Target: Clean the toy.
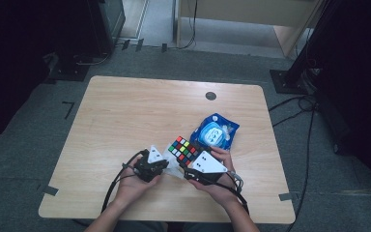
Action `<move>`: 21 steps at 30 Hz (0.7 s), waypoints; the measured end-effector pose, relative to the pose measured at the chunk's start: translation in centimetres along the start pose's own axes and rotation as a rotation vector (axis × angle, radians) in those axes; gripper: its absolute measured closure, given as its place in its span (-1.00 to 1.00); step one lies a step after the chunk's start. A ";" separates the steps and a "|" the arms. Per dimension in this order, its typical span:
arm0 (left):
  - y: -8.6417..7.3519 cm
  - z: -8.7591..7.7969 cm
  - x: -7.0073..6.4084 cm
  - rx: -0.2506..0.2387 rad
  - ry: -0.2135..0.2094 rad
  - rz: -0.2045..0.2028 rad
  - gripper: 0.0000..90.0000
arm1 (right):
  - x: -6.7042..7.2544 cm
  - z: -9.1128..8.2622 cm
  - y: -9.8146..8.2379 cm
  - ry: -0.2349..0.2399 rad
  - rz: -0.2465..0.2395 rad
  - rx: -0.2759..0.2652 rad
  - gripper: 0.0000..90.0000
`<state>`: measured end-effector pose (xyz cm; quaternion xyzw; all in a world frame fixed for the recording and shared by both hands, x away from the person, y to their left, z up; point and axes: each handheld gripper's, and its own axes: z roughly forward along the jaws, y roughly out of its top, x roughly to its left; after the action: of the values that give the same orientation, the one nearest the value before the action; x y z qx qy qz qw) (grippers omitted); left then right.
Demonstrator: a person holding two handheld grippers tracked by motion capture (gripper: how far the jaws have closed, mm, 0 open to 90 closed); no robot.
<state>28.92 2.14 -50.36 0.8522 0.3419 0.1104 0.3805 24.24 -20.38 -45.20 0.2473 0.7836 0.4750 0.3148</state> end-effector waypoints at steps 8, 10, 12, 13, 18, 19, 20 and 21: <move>1.3 -7.5 2.5 -0.394 -0.084 -0.115 0.98 | 0.8 0.5 0.1 0.021 0.000 0.012 -0.23; 1.7 -8.8 2.1 -0.478 -0.145 -0.102 0.98 | 1.1 0.7 0.0 0.031 0.003 0.019 -0.23; 2.2 -9.4 1.1 -0.521 -0.208 -0.070 0.98 | 1.7 1.1 0.0 0.039 -0.010 0.030 -0.23; 2.3 -9.5 0.7 -0.531 -0.230 -0.056 0.97 | 2.0 1.3 0.0 0.051 -0.014 0.030 -0.23; 2.7 -8.7 -1.0 -0.486 -0.231 -0.007 0.96 | 3.0 1.4 0.5 0.078 -0.017 0.025 -0.23; 2.6 -8.4 -1.1 -0.473 -0.224 -0.005 0.96 | 3.1 1.3 0.7 0.077 -0.016 0.021 -0.23; 2.5 -8.1 -1.1 -0.464 -0.215 -0.014 0.96 | 3.2 1.3 0.8 0.077 -0.019 0.019 -0.23; 2.4 -8.0 -1.0 -0.466 -0.219 -0.024 0.96 | 3.2 1.2 0.9 0.074 -0.022 0.017 -0.23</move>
<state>25.81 4.96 -43.03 0.7441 0.2741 0.0890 0.6027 23.02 -17.09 -45.67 0.2234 0.8016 0.4735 0.2886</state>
